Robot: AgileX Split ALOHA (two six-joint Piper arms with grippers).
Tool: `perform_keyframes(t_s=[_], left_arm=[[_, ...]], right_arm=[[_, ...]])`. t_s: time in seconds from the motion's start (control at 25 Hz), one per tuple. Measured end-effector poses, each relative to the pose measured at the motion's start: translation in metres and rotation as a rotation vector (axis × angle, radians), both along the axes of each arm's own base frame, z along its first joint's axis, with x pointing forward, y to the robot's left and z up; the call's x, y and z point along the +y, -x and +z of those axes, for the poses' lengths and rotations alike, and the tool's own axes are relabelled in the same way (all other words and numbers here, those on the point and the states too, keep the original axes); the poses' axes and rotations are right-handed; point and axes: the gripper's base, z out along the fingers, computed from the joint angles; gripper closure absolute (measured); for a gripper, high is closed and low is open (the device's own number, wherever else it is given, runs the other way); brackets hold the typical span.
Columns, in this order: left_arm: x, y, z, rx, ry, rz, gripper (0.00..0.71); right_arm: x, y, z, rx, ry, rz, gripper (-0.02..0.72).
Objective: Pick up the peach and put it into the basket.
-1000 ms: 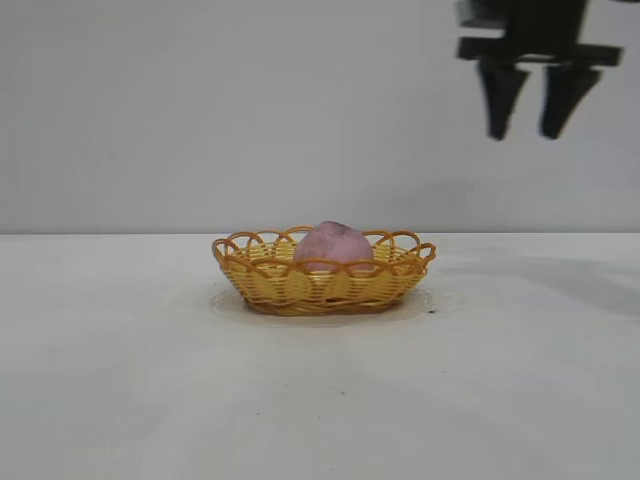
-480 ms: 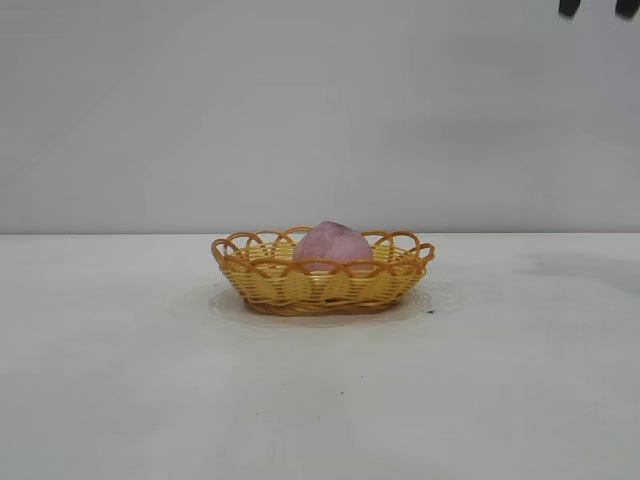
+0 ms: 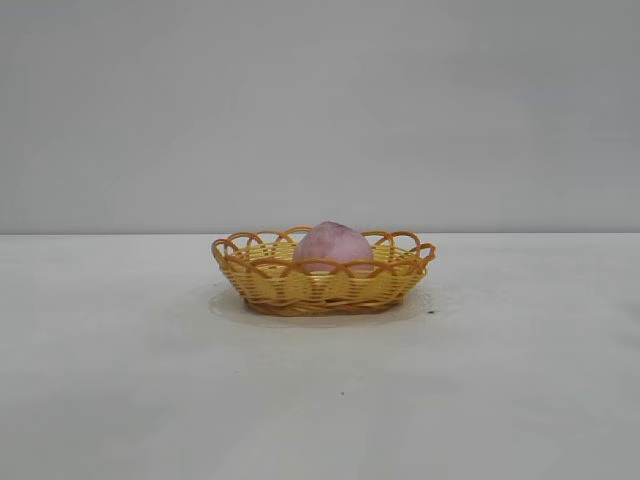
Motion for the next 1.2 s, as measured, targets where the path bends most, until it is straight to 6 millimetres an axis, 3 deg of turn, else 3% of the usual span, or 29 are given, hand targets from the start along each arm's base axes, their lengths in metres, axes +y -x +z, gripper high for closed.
perform_keyframes(t_s=[0.4,0.6,0.92,1.2], left_arm=[[0.000,0.000,0.000,0.000,0.000,0.000,0.194],[0.000,0.000,0.000,0.000,0.000,0.000,0.194],[0.000,0.000,0.000,0.000,0.000,0.000,0.194],[0.000,0.000,0.000,0.000,0.000,0.000,0.194]], right_arm=[[-0.015,0.151,-0.051,-0.093,0.028,-0.055,0.282],[-0.019,0.204,-0.085,-0.183,-0.004,-0.091,0.282],[-0.020,0.243,-0.134,-0.305,-0.046,-0.091,0.282],[-0.020,0.242,-0.151,-0.407,-0.056,-0.089,0.282]])
